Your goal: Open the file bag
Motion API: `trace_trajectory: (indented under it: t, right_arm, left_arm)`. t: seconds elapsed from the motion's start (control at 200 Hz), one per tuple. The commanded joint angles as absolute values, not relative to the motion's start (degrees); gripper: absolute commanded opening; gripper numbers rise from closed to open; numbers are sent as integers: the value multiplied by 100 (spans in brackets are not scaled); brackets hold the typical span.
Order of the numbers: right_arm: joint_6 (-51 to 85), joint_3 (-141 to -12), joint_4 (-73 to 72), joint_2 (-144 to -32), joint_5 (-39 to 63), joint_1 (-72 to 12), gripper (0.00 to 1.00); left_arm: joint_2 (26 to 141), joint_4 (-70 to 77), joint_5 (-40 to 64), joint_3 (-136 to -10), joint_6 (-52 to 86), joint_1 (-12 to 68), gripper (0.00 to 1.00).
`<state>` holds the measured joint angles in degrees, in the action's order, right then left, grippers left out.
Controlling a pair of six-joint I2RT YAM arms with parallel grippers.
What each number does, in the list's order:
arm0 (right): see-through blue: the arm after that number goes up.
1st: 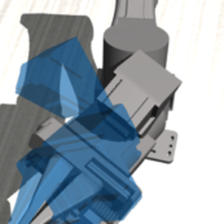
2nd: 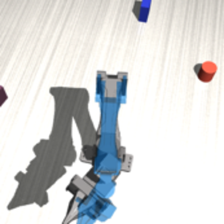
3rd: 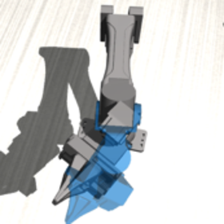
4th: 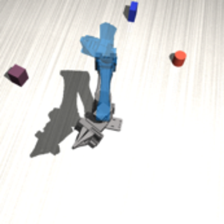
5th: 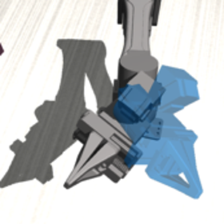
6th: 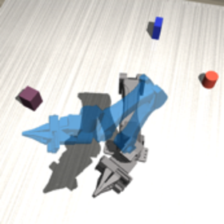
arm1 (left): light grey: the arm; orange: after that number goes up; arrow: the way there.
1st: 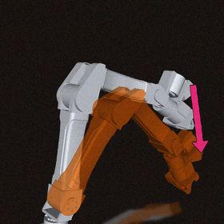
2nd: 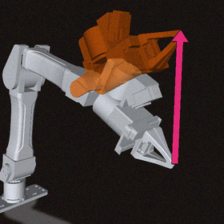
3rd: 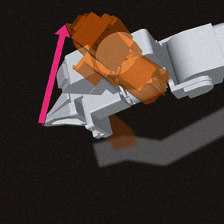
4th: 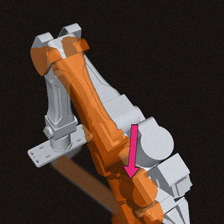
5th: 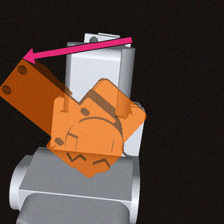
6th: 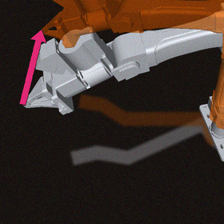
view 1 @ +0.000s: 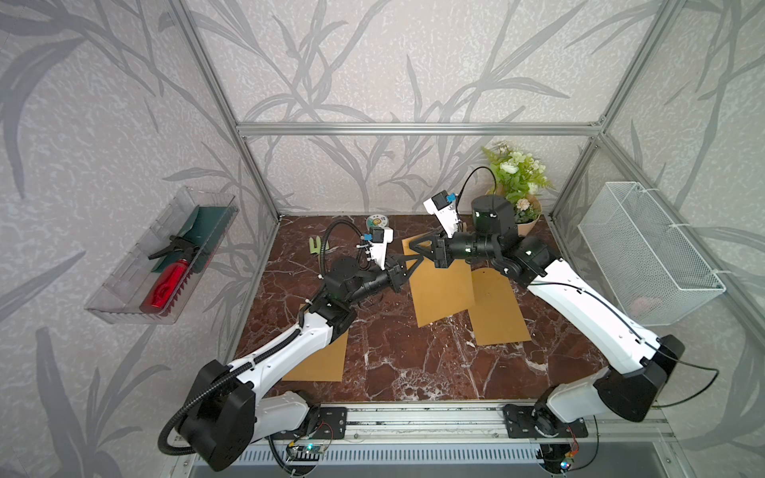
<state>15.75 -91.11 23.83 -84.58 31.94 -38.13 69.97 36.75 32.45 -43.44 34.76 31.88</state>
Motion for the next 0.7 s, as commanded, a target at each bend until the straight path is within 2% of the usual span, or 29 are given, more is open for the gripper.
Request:
trace_trajectory:
  t: [0.0, 0.695]
  right_arm:
    - [1512, -9178, 2280, -8408, 3164, -3850, 0]
    - [1591, -7878, 2099, -7775, 2885, -3867, 0]
  left_arm:
    - [6980, 3980, 3101, -4535, 3547, 3199, 0]
    - [6614, 3798, 2391, -4564, 3319, 3015, 0]
